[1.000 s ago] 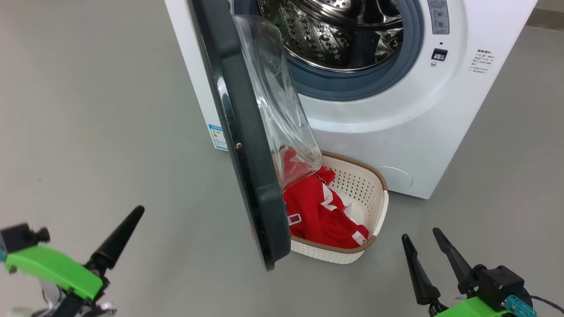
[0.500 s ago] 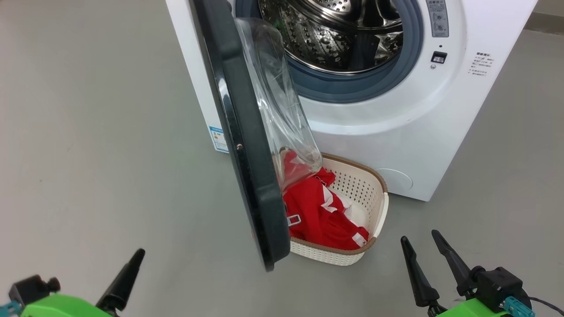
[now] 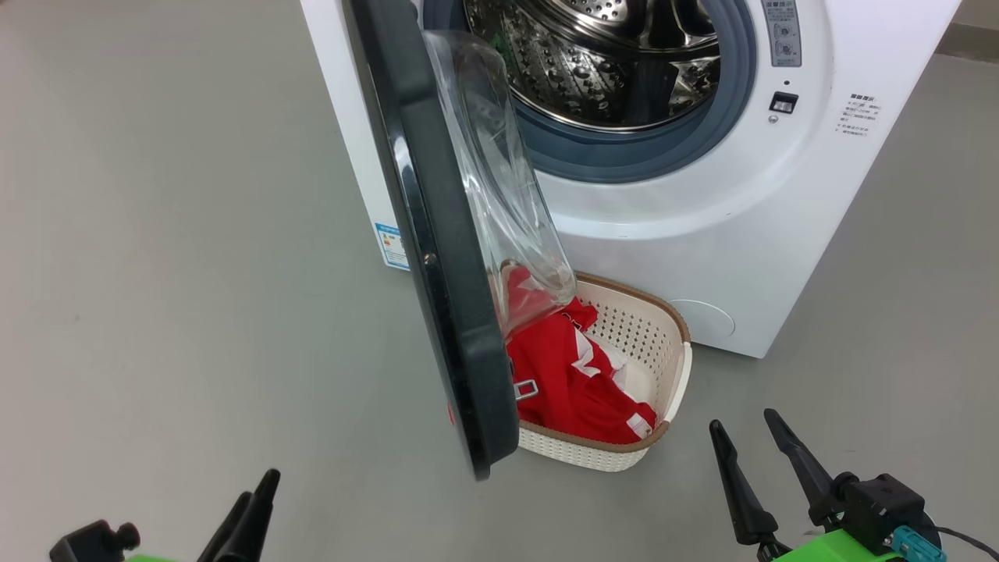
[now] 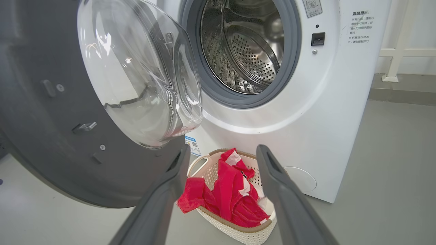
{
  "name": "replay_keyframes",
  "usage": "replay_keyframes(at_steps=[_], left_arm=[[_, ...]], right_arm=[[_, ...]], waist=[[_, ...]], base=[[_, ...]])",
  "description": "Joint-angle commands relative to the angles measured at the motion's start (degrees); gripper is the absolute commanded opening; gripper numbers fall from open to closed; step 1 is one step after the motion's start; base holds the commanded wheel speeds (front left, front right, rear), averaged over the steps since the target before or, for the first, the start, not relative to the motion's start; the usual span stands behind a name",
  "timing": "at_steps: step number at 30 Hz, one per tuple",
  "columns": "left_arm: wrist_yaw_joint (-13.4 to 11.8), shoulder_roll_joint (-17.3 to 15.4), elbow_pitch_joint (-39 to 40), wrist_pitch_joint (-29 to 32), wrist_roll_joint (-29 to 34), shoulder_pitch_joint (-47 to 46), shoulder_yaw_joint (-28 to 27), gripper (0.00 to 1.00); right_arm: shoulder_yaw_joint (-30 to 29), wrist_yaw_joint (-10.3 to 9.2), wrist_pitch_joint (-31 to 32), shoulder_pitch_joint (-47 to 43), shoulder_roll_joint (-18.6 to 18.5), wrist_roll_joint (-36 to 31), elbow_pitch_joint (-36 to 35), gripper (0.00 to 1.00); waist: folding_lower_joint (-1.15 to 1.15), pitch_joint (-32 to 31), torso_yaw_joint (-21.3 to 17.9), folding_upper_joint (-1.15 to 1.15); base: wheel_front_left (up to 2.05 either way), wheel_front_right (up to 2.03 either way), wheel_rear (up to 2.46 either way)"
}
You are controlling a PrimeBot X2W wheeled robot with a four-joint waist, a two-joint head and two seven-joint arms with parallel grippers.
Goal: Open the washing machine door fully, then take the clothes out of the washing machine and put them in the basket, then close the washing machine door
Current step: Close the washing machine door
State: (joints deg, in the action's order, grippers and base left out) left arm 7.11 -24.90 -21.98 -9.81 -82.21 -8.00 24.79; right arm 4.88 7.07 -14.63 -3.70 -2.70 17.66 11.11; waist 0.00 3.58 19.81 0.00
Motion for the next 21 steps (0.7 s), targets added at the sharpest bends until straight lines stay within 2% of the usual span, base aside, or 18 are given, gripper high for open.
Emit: replay_keyframes(at_steps=[1,10,15,21], left_arm=[[0.4,-3.0,0.3,-1.7,1.3,-0.8,-1.1,1.0],[0.4,-2.8,-2.6,-5.1,7.2,-1.3,1.9,1.0],[0.4,0.3,-3.5,-5.2,15.1,-0.7,-4.2,1.0],[0.4,4.0,-2.6,-5.2,29.1,1.1,-10.5,1.0]], right_arm=[[1.6,0.42,-0.4,0.3,-0.2,0.4,-1.2,1.0],[1.4,0.42,-0.4,0.3,-0.2,0.3,-1.2,1.0],[1.4,0.42,-0.4,0.4,-0.2,0.4,-1.2,1.0],[1.3,0.42,-0.4,0.6,-0.2,0.3,-1.2,1.0]], waist=[[0.0,0.0,0.0,0.0],[0.0,0.0,0.3,0.0],[0.0,0.0,0.4,0.0],[0.0,0.3,0.5,0.0]], base=[[0.0,0.0,0.0],[0.0,0.0,0.0],[0.0,0.0,0.0],[0.0,0.0,0.0]])
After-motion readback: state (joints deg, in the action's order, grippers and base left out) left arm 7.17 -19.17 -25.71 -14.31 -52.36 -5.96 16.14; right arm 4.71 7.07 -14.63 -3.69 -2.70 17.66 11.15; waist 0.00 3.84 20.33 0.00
